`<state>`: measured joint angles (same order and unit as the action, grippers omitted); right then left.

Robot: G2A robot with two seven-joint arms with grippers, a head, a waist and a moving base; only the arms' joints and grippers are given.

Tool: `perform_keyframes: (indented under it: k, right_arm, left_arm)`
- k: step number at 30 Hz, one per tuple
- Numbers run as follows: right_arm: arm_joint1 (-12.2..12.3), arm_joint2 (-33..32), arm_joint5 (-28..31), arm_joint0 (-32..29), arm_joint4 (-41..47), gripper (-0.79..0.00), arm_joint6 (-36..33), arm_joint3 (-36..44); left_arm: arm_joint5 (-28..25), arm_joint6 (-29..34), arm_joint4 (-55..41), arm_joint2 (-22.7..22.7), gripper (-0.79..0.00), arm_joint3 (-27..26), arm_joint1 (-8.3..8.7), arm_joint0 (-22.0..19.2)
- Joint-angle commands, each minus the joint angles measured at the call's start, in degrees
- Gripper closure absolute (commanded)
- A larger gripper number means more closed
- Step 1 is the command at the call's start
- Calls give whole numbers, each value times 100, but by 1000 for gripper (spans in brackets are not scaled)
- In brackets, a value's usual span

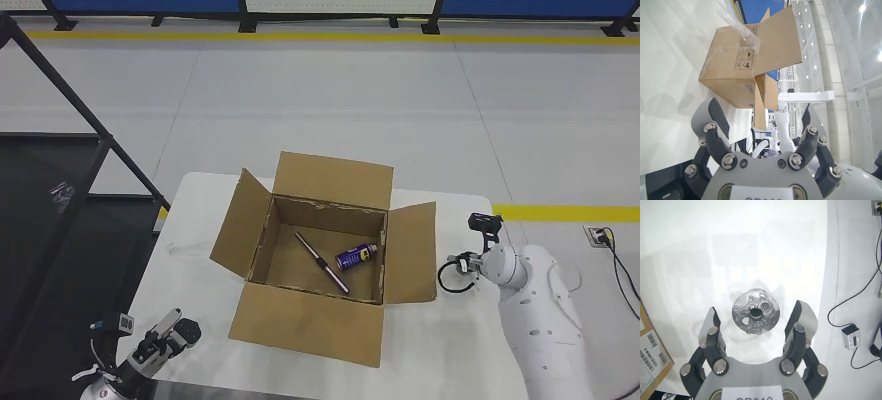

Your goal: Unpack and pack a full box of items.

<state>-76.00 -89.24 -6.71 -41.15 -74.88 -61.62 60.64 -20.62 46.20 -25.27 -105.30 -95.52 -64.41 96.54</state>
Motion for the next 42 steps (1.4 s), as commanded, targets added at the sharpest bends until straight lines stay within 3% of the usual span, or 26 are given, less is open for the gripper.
perform_keyframes:
  k: [1,3,9,18,24,28,33,42]
  right_arm:
    - [2,32,-72,20,-36,-172,42,-24]
    - [3,56,-148,16,-51,-3,70,34]
    - [32,101,-376,-94,-292,0,10,773]
    - [56,273,-249,-110,-507,0,-110,3051]
    - [-26,1027,-106,200,-470,0,-94,4166]
    - [-123,1715,436,628,133,0,-27,4096]
    - [-297,2764,1286,1241,920,0,-21,3313]
    - [-862,4742,1646,2028,1657,0,45,1342]
  left_arm:
    - [0,0,0,0,-785,0,0,0]
    - [0,0,0,0,-785,0,0,0]
    - [0,0,0,0,-785,0,0,0]
    - [0,0,0,0,-785,0,0,0]
    - [0,0,0,0,-785,0,0,0]
    - [0,0,0,0,-785,0,0,0]
    - [0,0,0,0,-785,0,0,0]
    - [0,0,0,0,-785,0,0,0]
